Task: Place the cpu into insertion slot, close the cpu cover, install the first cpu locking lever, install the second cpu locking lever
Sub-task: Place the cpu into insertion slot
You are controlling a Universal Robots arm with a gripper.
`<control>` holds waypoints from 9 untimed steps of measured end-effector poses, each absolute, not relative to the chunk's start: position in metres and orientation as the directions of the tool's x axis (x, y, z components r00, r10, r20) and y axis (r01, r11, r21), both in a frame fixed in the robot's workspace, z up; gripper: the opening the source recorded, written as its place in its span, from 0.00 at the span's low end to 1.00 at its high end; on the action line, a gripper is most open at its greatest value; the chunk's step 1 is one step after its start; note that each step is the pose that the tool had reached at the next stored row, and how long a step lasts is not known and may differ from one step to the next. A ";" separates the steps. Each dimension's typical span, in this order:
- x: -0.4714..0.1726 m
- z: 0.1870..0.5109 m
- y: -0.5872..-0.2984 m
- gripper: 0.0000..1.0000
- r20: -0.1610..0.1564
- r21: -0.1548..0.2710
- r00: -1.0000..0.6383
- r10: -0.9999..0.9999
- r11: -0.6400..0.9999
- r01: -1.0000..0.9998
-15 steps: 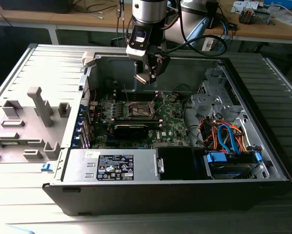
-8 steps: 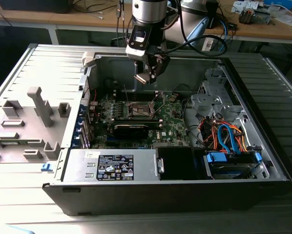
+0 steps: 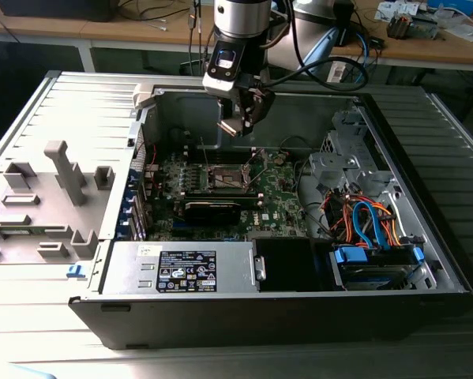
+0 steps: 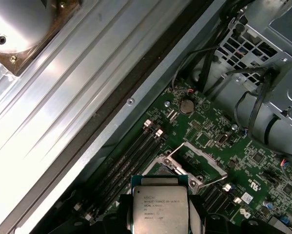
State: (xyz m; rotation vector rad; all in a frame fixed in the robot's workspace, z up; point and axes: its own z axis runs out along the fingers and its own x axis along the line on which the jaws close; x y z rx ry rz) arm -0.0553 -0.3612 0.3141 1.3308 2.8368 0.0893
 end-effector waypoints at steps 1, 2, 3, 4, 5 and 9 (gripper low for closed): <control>-0.055 0.314 -0.361 0.55 0.018 0.054 -0.638 0.770 0.636 0.770; -0.055 0.314 -0.361 0.55 0.018 0.054 -0.636 0.772 0.634 0.771; -0.055 0.314 -0.361 0.55 0.018 0.055 -0.633 0.774 0.632 0.773; -0.055 0.314 -0.361 0.55 0.018 0.054 -0.631 0.776 0.629 0.775; -0.055 0.314 -0.361 0.55 0.018 0.054 -0.629 0.777 0.627 0.777; -0.055 0.314 -0.361 0.55 0.018 0.054 -0.622 0.783 0.620 0.783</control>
